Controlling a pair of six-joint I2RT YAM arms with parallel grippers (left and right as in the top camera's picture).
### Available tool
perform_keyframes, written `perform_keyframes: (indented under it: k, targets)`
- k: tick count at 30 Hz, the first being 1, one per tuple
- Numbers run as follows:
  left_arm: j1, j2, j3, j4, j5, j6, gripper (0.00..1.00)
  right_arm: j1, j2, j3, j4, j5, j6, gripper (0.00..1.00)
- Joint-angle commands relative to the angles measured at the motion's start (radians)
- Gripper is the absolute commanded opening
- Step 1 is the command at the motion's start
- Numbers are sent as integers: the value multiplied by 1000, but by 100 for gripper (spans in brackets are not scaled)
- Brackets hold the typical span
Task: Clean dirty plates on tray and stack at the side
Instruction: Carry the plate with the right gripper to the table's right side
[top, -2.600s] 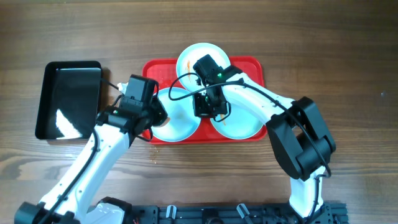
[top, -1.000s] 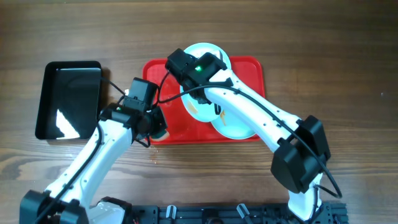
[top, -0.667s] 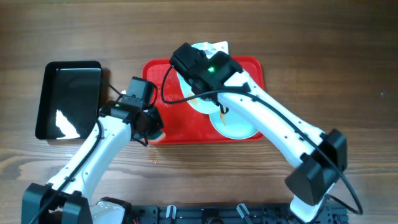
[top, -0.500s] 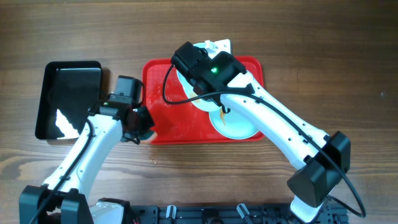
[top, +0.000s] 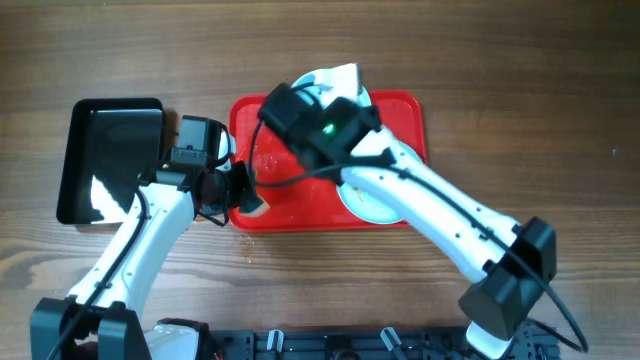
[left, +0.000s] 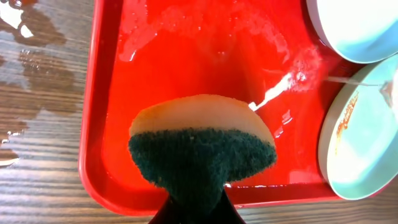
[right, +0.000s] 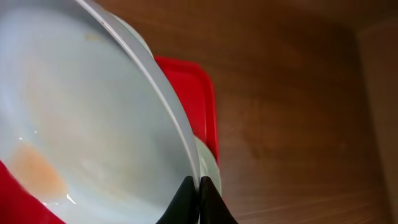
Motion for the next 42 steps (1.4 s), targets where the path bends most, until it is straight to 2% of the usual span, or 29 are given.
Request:
perform_keyframes:
  k: [1, 7, 30, 36, 42]
  targets:
    - [-3, 37, 25, 13, 29, 53, 4, 67, -22, 19, 24, 187, -5, 4]
    - [-3, 66, 25, 13, 29, 53, 4, 156, -13, 6, 43, 315, -5, 4]
    - [-3, 66, 25, 13, 29, 52, 4, 177, -11, -14, 47, 286, 28, 4]
    - [-3, 66, 25, 13, 29, 52, 4, 177, -11, -13, 46, 296, -3, 4]
    - [-3, 66, 25, 13, 29, 43, 4, 174, -7, -63, 87, 55, 47, 4]
